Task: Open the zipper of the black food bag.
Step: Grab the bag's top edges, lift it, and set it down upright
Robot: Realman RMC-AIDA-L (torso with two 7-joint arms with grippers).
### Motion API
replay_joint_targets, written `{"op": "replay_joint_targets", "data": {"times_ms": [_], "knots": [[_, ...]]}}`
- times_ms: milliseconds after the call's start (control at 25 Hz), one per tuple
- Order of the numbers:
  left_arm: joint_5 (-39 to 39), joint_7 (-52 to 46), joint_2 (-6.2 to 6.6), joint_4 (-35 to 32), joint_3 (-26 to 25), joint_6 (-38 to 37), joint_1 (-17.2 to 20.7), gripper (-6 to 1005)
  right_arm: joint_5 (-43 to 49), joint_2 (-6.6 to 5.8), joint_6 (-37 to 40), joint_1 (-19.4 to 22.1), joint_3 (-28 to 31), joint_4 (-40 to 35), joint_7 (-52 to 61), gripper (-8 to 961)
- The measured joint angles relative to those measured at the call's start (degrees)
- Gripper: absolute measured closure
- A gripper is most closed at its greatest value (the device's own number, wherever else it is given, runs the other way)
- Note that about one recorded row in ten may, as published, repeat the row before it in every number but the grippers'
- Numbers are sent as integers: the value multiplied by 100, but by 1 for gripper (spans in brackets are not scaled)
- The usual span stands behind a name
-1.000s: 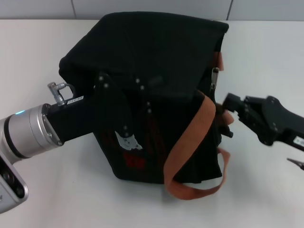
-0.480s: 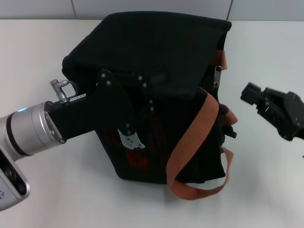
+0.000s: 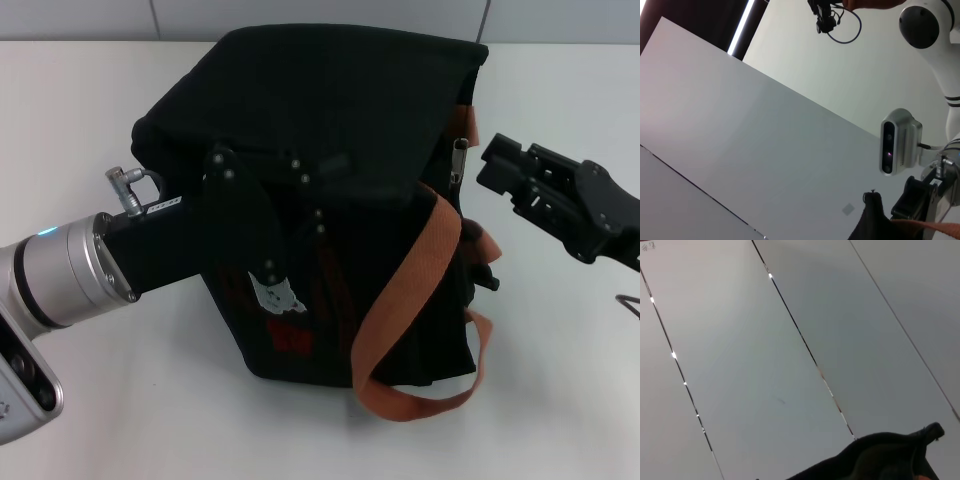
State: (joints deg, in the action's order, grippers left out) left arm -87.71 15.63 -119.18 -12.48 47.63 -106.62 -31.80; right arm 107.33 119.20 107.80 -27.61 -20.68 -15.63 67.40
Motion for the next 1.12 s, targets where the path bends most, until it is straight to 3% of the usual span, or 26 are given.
{"op": "replay_joint_targets", "data": {"times_ms": [80, 720, 920, 1120], "knots": [[0, 2, 0, 0, 0, 1, -1, 904, -1, -1, -56, -51, 0, 2, 22, 558], [0, 26, 0, 53, 1, 2, -28, 903, 19, 16, -463, -338, -5, 158, 93, 597], [-1, 28, 0, 53, 1, 1, -28, 905, 26, 3, -397, -255, -59, 115, -60, 804], [-2, 28, 0, 58, -22, 1, -30, 903, 33, -6, -366, -80, -263, -31, -146, 917]]}}
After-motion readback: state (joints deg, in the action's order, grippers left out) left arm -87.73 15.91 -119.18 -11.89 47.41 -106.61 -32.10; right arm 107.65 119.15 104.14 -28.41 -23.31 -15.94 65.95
